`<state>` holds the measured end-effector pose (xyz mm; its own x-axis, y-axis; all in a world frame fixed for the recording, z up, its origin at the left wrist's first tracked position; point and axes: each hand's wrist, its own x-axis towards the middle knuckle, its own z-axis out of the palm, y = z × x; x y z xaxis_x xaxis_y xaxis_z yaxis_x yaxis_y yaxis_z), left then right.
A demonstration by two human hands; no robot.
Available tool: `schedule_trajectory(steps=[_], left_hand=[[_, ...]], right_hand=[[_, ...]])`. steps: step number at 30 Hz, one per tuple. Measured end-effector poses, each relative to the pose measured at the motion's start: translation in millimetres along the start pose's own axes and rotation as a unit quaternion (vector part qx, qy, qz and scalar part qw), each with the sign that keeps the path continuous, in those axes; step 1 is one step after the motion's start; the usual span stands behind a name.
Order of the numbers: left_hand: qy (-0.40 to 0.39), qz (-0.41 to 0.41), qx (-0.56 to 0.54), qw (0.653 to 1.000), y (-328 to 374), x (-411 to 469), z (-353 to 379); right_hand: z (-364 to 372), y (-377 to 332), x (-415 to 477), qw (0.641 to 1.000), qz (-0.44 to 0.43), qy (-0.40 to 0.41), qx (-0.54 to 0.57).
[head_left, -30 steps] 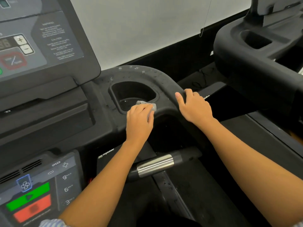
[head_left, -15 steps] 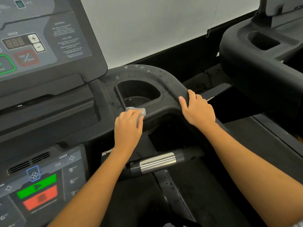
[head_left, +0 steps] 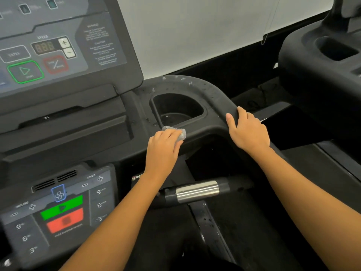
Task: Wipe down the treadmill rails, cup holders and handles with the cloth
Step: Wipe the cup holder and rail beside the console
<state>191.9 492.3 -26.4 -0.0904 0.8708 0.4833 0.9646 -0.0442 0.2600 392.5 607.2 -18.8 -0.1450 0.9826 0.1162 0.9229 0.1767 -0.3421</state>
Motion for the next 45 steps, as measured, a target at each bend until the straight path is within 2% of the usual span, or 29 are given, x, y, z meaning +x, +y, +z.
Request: schedule_trajectory(steps=[2, 4, 6, 8, 10, 13, 15, 17, 19, 20, 21, 23, 24, 27, 30, 33, 37, 45], left_hand=[[-0.014, -0.028, -0.026, 0.999, 1, 1, -5], [-0.021, -0.095, -0.107, 0.990, 5, 4, -11], [0.003, -0.168, -0.203, 0.965, 12, 5, -17], [0.036, -0.209, -0.259, 0.942, 20, 3, -25], [0.057, -0.242, -0.316, 0.916, 27, 0, -32], [0.076, -0.288, -0.390, 0.871, 32, -1, -40], [0.077, -0.323, -0.427, 0.841, 34, -1, -45], [0.063, -0.355, -0.476, 0.802, 32, 0, -51], [0.025, -0.361, -0.513, 0.778, 23, -2, -56], [0.011, -0.352, -0.505, 0.788, 17, -3, -58], [0.010, -0.334, -0.464, 0.820, 9, -4, -60], [0.040, -0.291, -0.323, 0.900, -8, -7, -62], [0.063, -0.283, -0.254, 0.923, -16, -7, -62], [0.074, -0.294, -0.117, 0.946, -37, -7, -57], [-0.024, -0.295, -0.016, 0.955, -44, -5, -45], [-0.086, -0.303, 0.038, 0.948, -44, -7, -37], [-0.098, -0.299, 0.063, 0.947, -43, -10, -32], [-0.066, -0.280, 0.065, 0.955, -41, -13, -27]], right_hand=[[0, -3, -1, 0.997, -0.031, 0.051, 0.053], [-1, -16, -9, 0.980, -0.082, 0.096, 0.154], [-2, -38, -24, 0.956, -0.126, 0.080, 0.251], [-4, -62, -43, 0.935, -0.135, 0.020, 0.326], [-7, -82, -61, 0.901, -0.111, -0.074, 0.413], [-6, -99, -79, 0.808, -0.080, -0.215, 0.542], [-5, -106, -84, 0.768, -0.074, -0.259, 0.582], [-2, -109, -82, 0.757, -0.072, -0.265, 0.593], [1, -110, -75, 0.761, -0.073, -0.265, 0.587], [4, -111, -71, 0.770, -0.074, -0.261, 0.578], [7, -111, -66, 0.795, -0.085, -0.243, 0.549], [14, -113, -58, 0.881, -0.130, -0.164, 0.425], [18, -114, -56, 0.911, -0.160, -0.126, 0.359], [34, -122, -61, 0.945, -0.264, -0.059, 0.183], [52, -134, -62, 0.952, -0.302, 0.000, 0.054], [55, -146, -51, 0.949, -0.313, -0.032, 0.034], [58, -158, -30, 0.950, -0.304, -0.070, 0.011], [49, -141, -44, 0.934, -0.330, -0.127, 0.051]])
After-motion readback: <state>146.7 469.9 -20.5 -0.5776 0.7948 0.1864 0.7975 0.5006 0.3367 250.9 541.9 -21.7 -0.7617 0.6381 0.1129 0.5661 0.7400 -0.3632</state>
